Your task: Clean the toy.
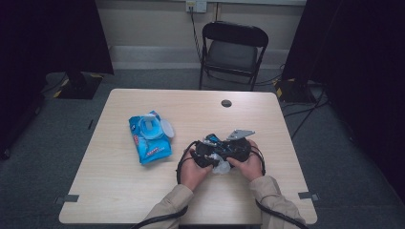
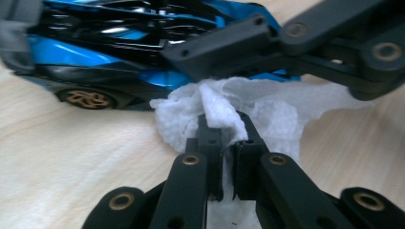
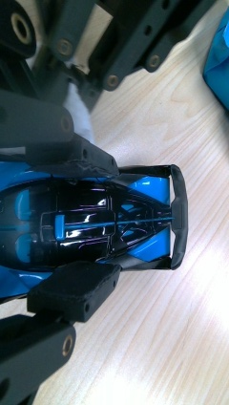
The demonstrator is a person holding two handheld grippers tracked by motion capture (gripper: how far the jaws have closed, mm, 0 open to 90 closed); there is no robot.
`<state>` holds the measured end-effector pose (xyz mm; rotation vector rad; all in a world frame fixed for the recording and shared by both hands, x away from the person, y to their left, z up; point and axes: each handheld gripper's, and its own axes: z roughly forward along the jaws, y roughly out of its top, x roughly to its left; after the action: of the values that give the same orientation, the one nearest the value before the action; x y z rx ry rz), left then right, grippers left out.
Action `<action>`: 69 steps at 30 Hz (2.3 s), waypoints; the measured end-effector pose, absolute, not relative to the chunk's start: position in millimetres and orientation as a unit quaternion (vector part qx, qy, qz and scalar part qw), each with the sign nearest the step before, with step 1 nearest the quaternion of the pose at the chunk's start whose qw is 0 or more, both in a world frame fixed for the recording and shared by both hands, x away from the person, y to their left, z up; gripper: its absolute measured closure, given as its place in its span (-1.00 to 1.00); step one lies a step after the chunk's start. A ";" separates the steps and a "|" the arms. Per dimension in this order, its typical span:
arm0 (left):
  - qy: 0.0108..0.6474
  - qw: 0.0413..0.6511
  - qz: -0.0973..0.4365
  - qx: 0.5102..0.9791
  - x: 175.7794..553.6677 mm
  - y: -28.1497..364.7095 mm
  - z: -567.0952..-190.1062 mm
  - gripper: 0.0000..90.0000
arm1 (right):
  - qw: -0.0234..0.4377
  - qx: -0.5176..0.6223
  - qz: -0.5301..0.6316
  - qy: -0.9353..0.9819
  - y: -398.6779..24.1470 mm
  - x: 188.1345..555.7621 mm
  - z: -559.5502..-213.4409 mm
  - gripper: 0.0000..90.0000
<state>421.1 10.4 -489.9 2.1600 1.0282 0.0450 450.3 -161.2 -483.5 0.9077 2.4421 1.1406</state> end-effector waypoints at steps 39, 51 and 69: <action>0.344 0.394 -0.022 0.852 401.4 9.2 -473.8 0.89 | 0.147 0.316 0.402 0.847 -161.8 450.4 -484.4 0.06; 0.380 0.398 0.008 0.835 413.3 61.0 -452.4 0.89 | 0.149 0.316 0.400 0.847 -161.3 450.4 -484.3 0.06; 0.458 0.348 0.071 0.815 452.7 73.1 -483.9 0.87 | 0.149 0.317 0.401 0.847 -160.4 450.8 -484.4 0.05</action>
<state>452.7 73.1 -483.9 2.1137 1.1881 0.1848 450.8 -160.4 -484.4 0.9103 2.4343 1.1517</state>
